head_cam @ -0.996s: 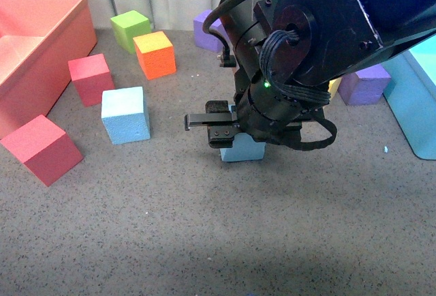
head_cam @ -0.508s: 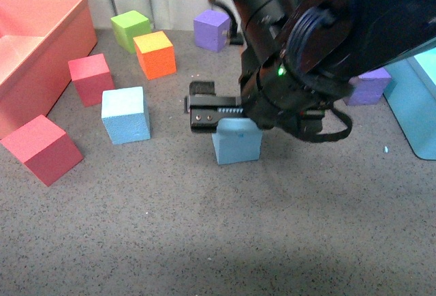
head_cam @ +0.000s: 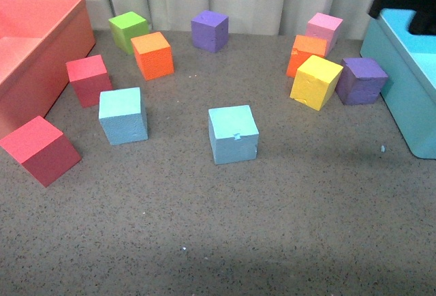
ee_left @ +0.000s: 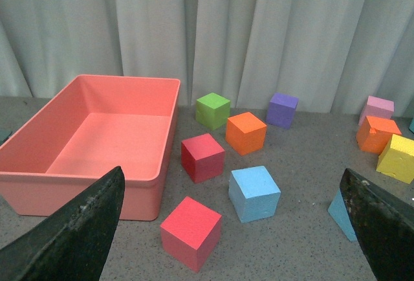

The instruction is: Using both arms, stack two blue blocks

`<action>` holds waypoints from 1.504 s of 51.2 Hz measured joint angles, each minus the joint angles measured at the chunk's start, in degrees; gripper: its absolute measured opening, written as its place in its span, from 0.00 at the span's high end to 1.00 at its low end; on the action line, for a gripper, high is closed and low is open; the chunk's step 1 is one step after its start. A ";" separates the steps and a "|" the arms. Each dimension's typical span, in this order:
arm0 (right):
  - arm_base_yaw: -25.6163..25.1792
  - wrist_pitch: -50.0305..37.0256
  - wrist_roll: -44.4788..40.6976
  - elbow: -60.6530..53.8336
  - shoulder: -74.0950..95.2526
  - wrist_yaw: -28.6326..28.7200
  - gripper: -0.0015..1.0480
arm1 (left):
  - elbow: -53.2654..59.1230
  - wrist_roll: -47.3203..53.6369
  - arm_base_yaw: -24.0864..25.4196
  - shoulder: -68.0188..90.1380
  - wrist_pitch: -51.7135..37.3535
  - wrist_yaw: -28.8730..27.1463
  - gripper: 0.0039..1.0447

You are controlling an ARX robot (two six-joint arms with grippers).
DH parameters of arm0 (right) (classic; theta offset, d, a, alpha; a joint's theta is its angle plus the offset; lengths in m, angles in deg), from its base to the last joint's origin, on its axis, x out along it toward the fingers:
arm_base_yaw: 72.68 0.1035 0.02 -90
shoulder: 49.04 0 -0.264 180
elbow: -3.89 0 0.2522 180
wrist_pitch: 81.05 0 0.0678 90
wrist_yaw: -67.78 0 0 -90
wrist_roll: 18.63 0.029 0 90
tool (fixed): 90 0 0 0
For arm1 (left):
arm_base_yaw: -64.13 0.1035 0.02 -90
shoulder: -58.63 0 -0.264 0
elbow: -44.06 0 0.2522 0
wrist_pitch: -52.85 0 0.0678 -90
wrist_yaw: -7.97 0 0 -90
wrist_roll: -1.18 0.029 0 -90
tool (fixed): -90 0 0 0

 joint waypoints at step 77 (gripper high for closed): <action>-19.02 51.91 -0.76 -25.27 -75.69 19.37 0.99 | 0.00 0.00 0.00 -0.02 0.00 -0.04 0.06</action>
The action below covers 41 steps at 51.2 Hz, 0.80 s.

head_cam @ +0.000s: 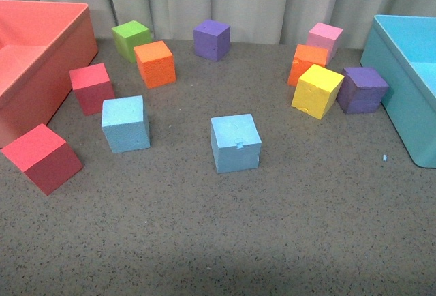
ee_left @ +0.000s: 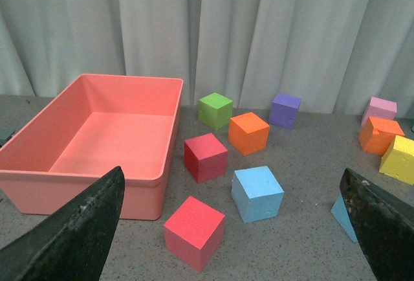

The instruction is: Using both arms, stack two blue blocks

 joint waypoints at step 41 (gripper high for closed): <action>0.00 23.45 0.00 0.02 -23.45 0.17 0.99 | 0.00 0.00 0.00 0.00 0.00 0.00 0.06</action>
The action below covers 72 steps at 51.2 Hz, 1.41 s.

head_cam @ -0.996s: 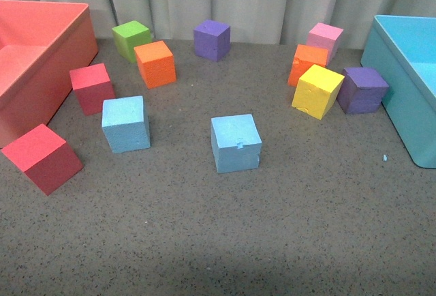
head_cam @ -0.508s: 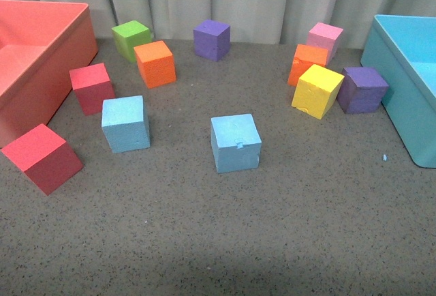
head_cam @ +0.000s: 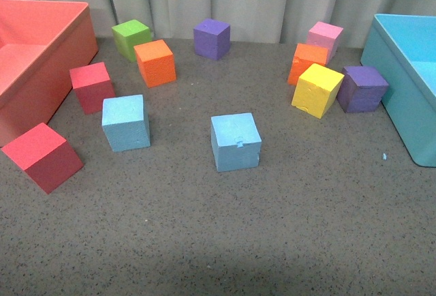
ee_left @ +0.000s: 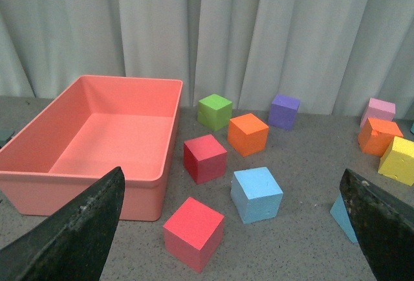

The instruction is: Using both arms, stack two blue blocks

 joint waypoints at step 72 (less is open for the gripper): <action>0.00 0.26 0.00 0.00 -0.11 0.00 0.09 | -51.17 -16.15 -8.79 102.60 -1.29 -1.60 0.06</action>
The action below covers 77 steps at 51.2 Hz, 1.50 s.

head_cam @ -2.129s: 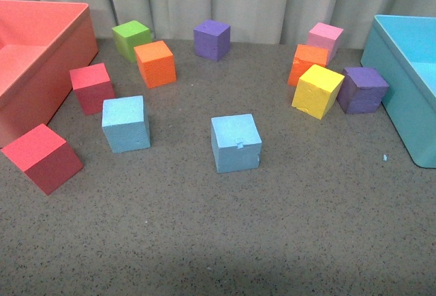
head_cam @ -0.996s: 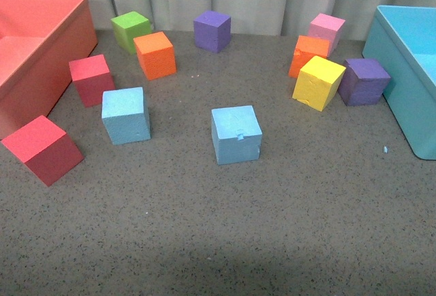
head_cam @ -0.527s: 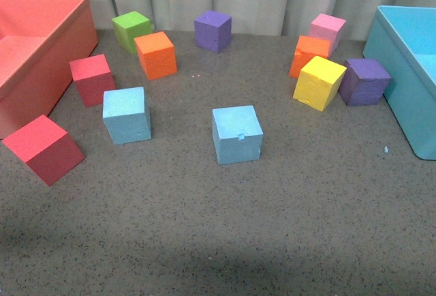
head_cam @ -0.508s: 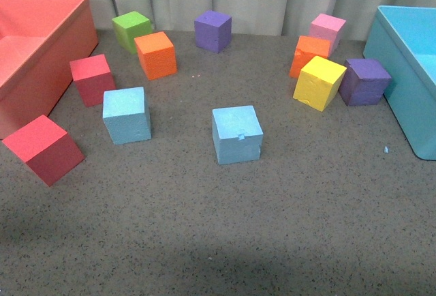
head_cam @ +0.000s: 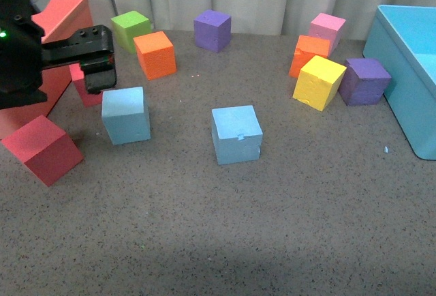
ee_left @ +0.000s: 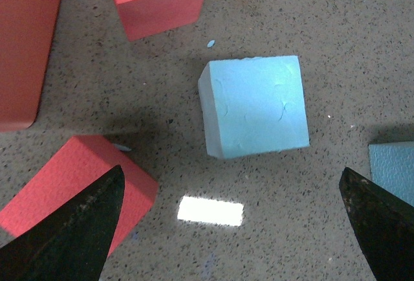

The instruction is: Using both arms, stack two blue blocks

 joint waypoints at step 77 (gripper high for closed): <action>0.00 0.00 0.00 0.00 0.00 0.00 0.09 | -29.09 -2.60 -4.52 22.97 23.08 -2.80 0.55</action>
